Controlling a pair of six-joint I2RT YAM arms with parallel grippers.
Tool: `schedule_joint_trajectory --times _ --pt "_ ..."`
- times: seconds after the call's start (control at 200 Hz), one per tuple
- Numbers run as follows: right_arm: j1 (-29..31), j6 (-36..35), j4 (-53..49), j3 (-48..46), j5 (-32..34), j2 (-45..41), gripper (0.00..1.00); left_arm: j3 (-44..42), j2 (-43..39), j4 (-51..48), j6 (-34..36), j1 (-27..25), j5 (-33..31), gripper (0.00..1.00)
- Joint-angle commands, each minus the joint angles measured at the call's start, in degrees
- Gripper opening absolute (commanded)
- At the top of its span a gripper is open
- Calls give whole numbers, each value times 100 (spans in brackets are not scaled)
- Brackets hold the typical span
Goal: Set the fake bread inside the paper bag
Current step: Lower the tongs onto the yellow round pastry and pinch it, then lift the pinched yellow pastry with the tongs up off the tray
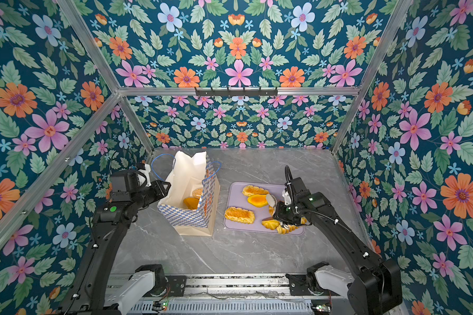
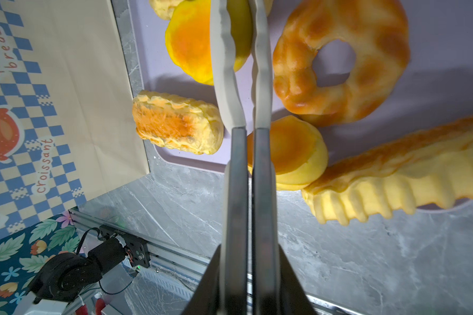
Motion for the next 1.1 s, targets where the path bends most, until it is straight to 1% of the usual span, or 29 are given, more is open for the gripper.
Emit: schedule_joint_trajectory --times 0.0,0.53,1.095 --pt "1 82 23 65 -146 -114 22 81 -22 9 8 -1 -41 33" --pt "-2 144 -135 360 -235 -377 21 94 -29 4 -9 -1 -37 33" --pt "-4 109 -379 1068 -289 -412 19 107 21 47 -36 -1 5 31"
